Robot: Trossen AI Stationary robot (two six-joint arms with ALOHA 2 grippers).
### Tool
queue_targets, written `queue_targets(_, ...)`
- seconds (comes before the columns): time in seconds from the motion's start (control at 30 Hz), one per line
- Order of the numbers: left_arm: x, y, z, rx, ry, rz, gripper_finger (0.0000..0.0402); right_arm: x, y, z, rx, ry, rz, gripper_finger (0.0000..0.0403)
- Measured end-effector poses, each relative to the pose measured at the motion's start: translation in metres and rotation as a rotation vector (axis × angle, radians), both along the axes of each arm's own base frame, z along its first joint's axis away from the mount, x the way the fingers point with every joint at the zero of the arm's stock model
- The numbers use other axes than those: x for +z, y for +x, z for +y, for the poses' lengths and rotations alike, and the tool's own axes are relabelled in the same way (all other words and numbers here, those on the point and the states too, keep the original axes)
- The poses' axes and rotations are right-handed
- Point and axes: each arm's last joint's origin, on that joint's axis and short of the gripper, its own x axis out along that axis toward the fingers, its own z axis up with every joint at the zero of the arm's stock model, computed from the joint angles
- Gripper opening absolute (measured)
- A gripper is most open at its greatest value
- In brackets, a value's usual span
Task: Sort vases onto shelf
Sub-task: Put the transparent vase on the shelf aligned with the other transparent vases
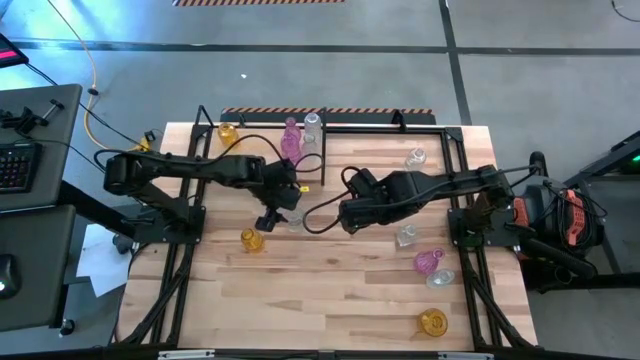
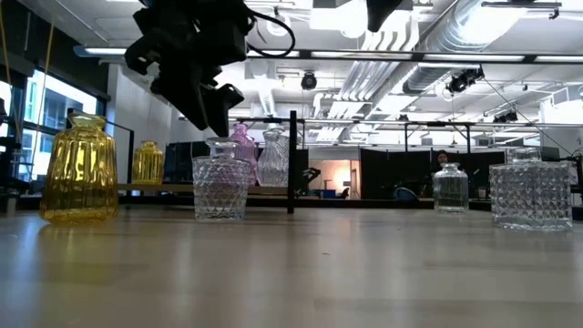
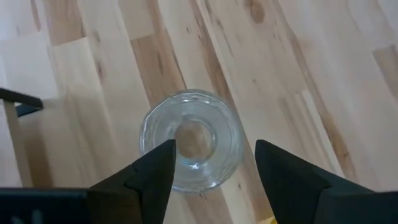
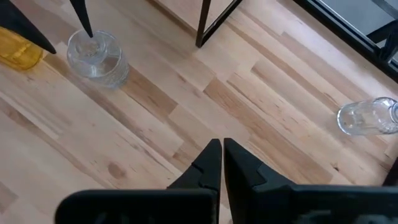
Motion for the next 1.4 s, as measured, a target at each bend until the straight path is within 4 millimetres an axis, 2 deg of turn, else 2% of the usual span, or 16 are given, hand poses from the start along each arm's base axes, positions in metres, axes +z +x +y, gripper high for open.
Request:
queue_targets(0.3, 0.0, 0.001, -0.01, -0.08, -0.027, -0.01, 0.0211, 0.0, 0.0, 0.0, -0.01, 0.003, -0.004, 0.0)
queue_targets(0.57, -0.03, 0.017, -0.008, -0.078, -0.024, 0.077, 0.0211, 0.0, -0.002, 0.009, -0.082, 0.046, -0.046, 0.0)
queue_targets(0.8, -0.034, 0.02, -0.006, -0.054, -0.004, 0.082, 0.0208, 0.0, -0.005, 0.023, -0.116, 0.031, -0.092, 0.0)
queue_targets(0.93, -0.033, 0.021, -0.004, -0.026, 0.078, 0.077, 0.0176, 0.001, -0.006, 0.026, -0.134, 0.007, -0.118, 0.0)
queue_targets(1.2, -0.035, 0.019, 0.0, 0.013, 0.161, 0.104, 0.0051, 0.001, -0.006, 0.025, -0.135, -0.023, -0.127, 0.0)
queue_targets(1.4, -0.033, 0.019, 0.002, 0.026, 0.191, 0.111, 0.0043, 0.001, -0.006, 0.024, -0.135, -0.052, -0.135, 0.0)
